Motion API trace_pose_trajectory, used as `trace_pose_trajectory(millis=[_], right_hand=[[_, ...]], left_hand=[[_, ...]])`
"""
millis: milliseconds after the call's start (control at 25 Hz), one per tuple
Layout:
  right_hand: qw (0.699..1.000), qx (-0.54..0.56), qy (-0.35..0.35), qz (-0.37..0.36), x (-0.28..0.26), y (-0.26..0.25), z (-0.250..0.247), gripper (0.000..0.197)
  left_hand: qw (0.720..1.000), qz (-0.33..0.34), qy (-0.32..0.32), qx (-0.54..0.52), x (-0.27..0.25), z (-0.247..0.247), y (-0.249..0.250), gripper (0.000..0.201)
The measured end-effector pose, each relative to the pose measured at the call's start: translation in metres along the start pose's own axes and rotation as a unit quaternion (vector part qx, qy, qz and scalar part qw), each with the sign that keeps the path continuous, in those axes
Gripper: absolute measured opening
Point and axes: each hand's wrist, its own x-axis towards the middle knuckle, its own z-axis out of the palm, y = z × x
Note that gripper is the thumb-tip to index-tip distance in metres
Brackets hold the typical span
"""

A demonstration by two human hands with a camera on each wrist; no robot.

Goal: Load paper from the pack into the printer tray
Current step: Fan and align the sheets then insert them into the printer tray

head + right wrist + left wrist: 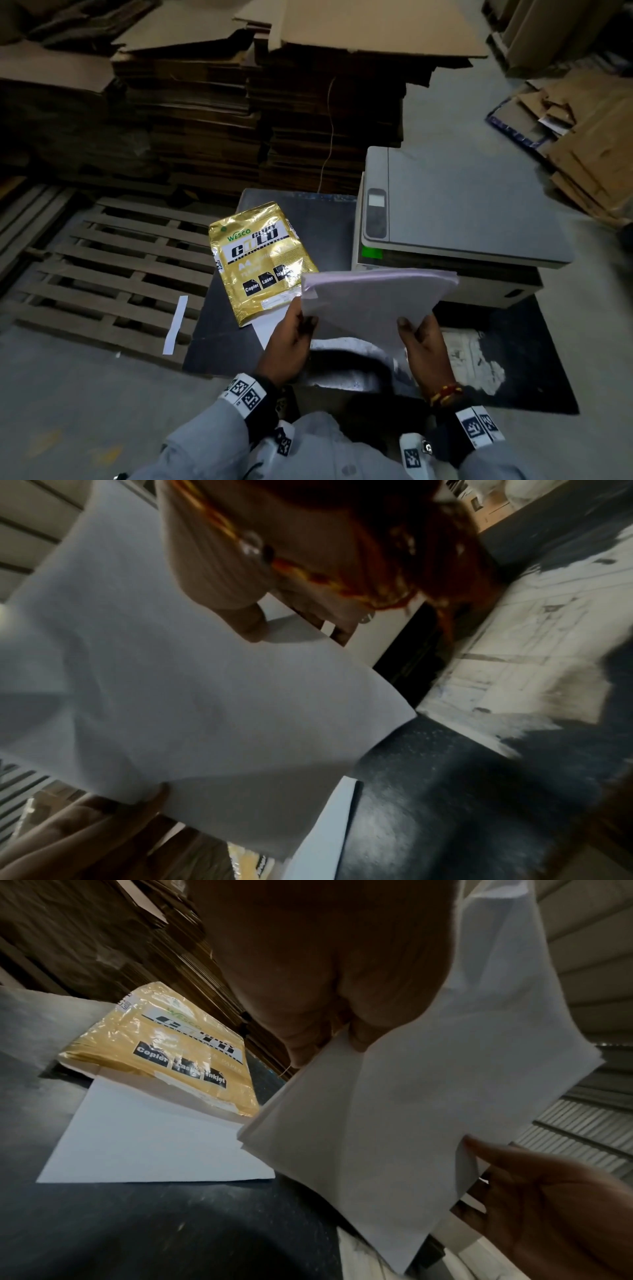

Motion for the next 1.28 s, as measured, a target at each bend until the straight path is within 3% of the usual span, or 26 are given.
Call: trace_pose_trajectory(millis=[240,440,760,920,1040,1279], right_hand=[[0.992,-0.108,0.032,0.050,-0.014,0.030,0.003,0.046],[0.991,-0.122,0.041,0.049,-0.015,0.022,0.000,0.046],[0.985,-0.152,0.008,0.087,-0.015,0.027,-0.003,0.046],[0.984,-0.161,0.021,0.075,-0.017,0.020,-0.003,0.048],[0.981,-0.175,0.018,0.080,-0.019,0.024,0.000,0.056],[0.978,-0.188,0.023,0.085,-0.018,0.020,-0.004,0.040]], left_hand=[[0.996,-0.033,-0.047,0.069,-0.006,0.013,-0.010,0.033],[0.993,-0.009,-0.016,0.119,-0.005,0.016,-0.004,0.015],[0.991,-0.054,-0.060,0.106,0.001,0.017,-0.004,0.032],[0.991,-0.037,-0.047,0.116,0.000,0.013,-0.002,0.034],[0.985,-0.045,-0.083,0.143,0.001,0.010,-0.006,0.037],[0.982,-0.010,-0.082,0.171,0.001,0.007,-0.012,0.034]])
